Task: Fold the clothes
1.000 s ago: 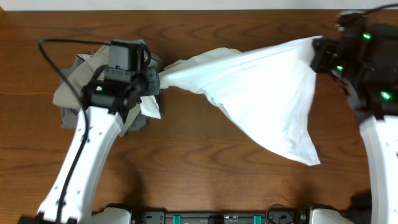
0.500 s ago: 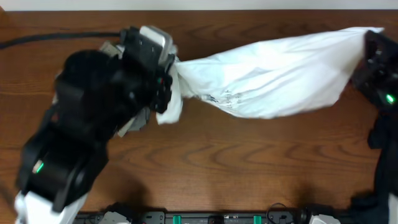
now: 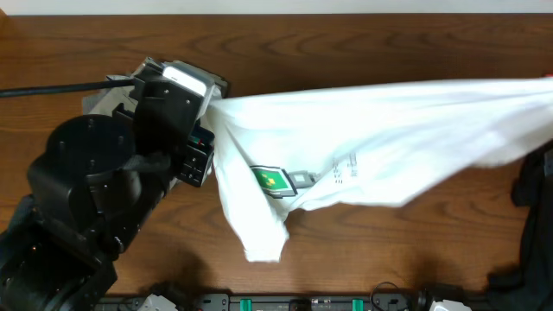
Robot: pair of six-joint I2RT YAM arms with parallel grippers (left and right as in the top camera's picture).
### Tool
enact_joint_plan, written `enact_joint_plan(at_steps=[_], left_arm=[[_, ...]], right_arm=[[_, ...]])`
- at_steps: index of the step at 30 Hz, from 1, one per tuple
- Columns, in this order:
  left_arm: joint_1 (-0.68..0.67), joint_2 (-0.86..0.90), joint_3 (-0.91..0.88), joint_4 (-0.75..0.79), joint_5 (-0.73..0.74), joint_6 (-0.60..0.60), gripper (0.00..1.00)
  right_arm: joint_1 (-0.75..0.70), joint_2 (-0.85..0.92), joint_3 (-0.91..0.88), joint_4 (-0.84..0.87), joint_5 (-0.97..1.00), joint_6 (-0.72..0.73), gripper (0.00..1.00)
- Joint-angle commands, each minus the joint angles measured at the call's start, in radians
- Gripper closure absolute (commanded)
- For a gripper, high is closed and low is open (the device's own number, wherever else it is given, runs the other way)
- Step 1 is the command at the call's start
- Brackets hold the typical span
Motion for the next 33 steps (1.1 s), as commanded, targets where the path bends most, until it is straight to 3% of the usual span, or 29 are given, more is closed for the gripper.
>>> enact_joint_plan(at_steps=[1, 11, 18, 26, 33], left_arm=[[0.003, -0.005, 0.029, -0.019, -0.07, -0.016, 0.94], [0.003, 0.001, 0.029, -0.036, 0.115, -0.016, 0.94], [0.003, 0.008, 0.029, -0.106, 0.105, 0.014, 0.94], [0.003, 0.014, 0.034, -0.067, -0.068, 0.011, 0.94], [-0.006, 0.01, 0.168, -0.012, 0.01, 0.005, 0.94]], right_arm=[[-0.006, 0.013, 0.021, -0.019, 0.114, 0.011, 0.99], [-0.006, 0.022, 0.02, -0.007, 0.113, 0.031, 0.99], [-0.006, 0.039, 0.02, -0.005, 0.134, 0.03, 0.99], [-0.005, 0.051, 0.02, -0.008, 0.169, 0.031, 0.99], [-0.005, 0.046, 0.021, -0.022, 0.168, 0.036, 0.99]])
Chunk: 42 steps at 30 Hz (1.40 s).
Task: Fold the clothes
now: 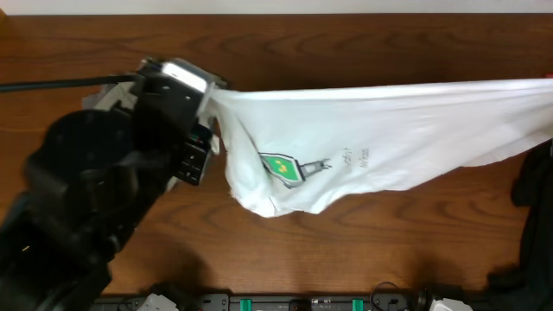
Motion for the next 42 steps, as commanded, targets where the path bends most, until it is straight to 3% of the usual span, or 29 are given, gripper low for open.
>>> enact_joint_plan(at_steps=[1, 9, 15, 22, 29, 33, 42], left_arm=[[-0.015, -0.016, 0.113, 0.012, 0.011, 0.0, 0.94], [-0.054, -0.015, 0.317, -0.089, 0.013, -0.003, 0.94], [-0.054, -0.009, 0.343, -0.152, 0.055, -0.002, 0.94], [-0.054, 0.109, 0.341, -0.169, -0.09, 0.02, 0.94], [-0.054, 0.321, 0.334, -0.32, 0.123, -0.019, 0.92], [-0.054, 0.442, 0.334, -0.38, 0.137, -0.097, 0.84], [-0.054, 0.545, 0.334, -0.377, 0.301, -0.096, 0.66]], right_arm=[[-0.005, -0.009, 0.019, -0.003, 0.04, 0.024, 0.99], [-0.006, -0.055, 0.07, -0.051, 0.041, 0.046, 0.99], [-0.006, -0.063, 0.137, -0.124, 0.08, 0.046, 0.99], [-0.005, -0.021, 0.122, -0.187, 0.098, 0.046, 0.99], [-0.005, 0.057, 0.114, -0.193, 0.092, 0.045, 0.99], [-0.005, 0.066, 0.114, -0.183, 0.093, 0.018, 0.99], [-0.005, 0.068, 0.114, -0.163, 0.19, 0.008, 0.99]])
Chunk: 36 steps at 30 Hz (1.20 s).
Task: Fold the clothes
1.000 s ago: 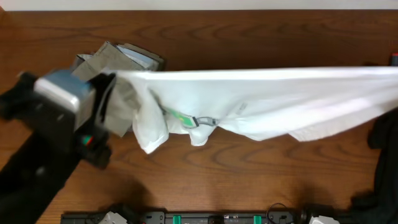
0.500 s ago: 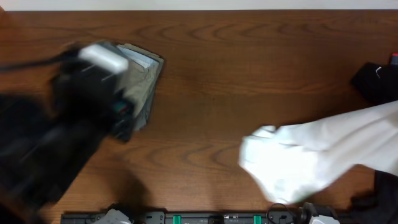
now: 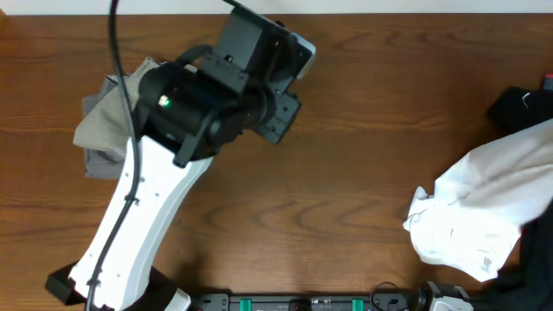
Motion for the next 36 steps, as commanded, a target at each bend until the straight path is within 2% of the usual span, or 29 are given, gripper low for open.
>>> enact_joint_plan(at_steps=[1, 5, 12, 13, 15, 18, 20, 24, 36], left_arm=[[-0.002, -0.013, 0.007, 0.004, 0.132, -0.008, 0.65], [-0.002, -0.012, -0.005, 0.001, 0.262, -0.002, 0.62], [-0.002, -0.011, -0.027, 0.002, 0.271, -0.002, 0.6], [-0.002, -0.011, -0.027, 0.002, 0.271, -0.002, 0.57], [-0.002, -0.011, -0.027, 0.005, 0.28, -0.002, 0.57], [-0.002, -0.01, -0.034, 0.021, 0.383, -0.001, 0.56], [-0.005, -0.009, -0.052, 0.033, 0.444, 0.002, 0.57], [-0.036, -0.006, -0.123, 0.06, 0.464, 0.002, 0.56], [-0.249, -0.005, -0.409, 0.364, 0.57, -0.01, 0.53]], right_arm=[[-0.005, -0.002, 0.005, 0.017, 0.052, -0.016, 0.99], [-0.005, 0.0, 0.005, 0.07, 0.114, -0.015, 0.99], [-0.005, 0.001, 0.005, 0.159, 0.137, -0.049, 0.99], [-0.005, 0.002, 0.005, 0.179, 0.12, -0.079, 0.99], [-0.005, 0.002, 0.005, 0.209, 0.053, -0.124, 0.99], [-0.005, 0.002, 0.005, 0.248, -0.036, -0.161, 0.99], [-0.006, 0.006, 0.005, 0.288, -0.006, -0.167, 0.99], [-0.006, 0.019, 0.005, 0.375, 0.067, -0.167, 0.99], [-0.005, 0.075, 0.005, 0.47, 0.154, -0.127, 0.99]])
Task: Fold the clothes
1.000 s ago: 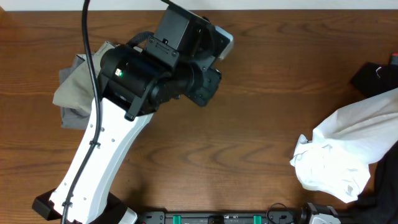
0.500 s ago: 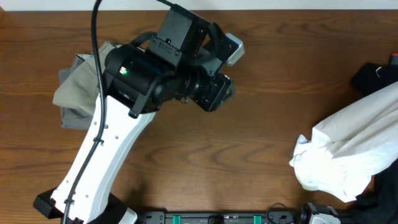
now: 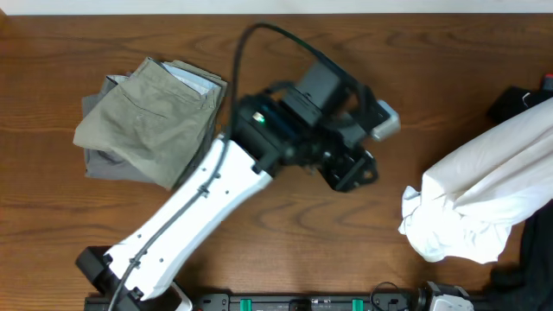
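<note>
A white shirt [image 3: 471,212] with crumpled folds hangs bunched at the right side and runs up and off the right edge. Whatever holds it there is out of view, so my right gripper does not show. My left arm reaches from the bottom left across the table. Its gripper [image 3: 367,160] is near the middle, a short way left of the shirt and not touching it. Nothing shows between its fingers, and I cannot make out how its jaws stand. A folded pile [image 3: 147,121], khaki trousers on top of grey cloth, lies at the far left.
A dark shape [image 3: 518,104] lies at the right edge above the shirt, and more black shows at the bottom right corner [image 3: 531,259]. The wooden table [image 3: 285,259] has a strip of equipment along its front edge. A black cable loops over the left arm.
My left gripper has moved from the upper middle of the table rightward and nearer, toward the bunched shirt. The shirt stays at the right, its lower end shifted a little.
At first the shirt was stretched across the table, my left gripper holding one end over the folded pile. It was pulled tighter after that. Then the left gripper had let go and the shirt hung bunched at the right. Now the left gripper is close to it.
</note>
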Robot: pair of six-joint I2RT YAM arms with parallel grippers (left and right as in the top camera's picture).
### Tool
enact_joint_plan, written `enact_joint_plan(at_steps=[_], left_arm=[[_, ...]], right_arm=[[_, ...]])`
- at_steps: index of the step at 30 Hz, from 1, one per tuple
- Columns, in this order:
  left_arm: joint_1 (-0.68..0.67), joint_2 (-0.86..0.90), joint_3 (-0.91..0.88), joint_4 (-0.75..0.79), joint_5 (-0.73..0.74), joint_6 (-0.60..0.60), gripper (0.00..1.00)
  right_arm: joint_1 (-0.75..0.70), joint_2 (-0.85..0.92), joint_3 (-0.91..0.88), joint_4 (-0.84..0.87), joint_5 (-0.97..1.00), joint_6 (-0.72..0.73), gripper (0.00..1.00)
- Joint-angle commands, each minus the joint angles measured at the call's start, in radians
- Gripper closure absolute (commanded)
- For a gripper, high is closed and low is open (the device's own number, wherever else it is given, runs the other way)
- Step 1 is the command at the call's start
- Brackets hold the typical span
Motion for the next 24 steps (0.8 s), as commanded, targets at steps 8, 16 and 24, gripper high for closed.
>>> enact_joint_plan(at_steps=[8, 16, 24], left_arm=[[-0.222, -0.002, -0.296, 0.372, -0.207, 0.002, 0.48], [-0.312, 0.044, -0.461, 0.74, -0.324, 0.001, 0.45], [-0.363, 0.106, -0.461, 0.834, -0.324, -0.01, 0.44]], right_arm=[[-0.005, 0.008, 0.006, 0.0, 0.039, 0.024, 0.99], [0.006, -0.027, 0.006, -0.036, 0.009, 0.039, 0.99], [0.013, -0.08, 0.006, -0.087, -0.053, 0.104, 0.99]])
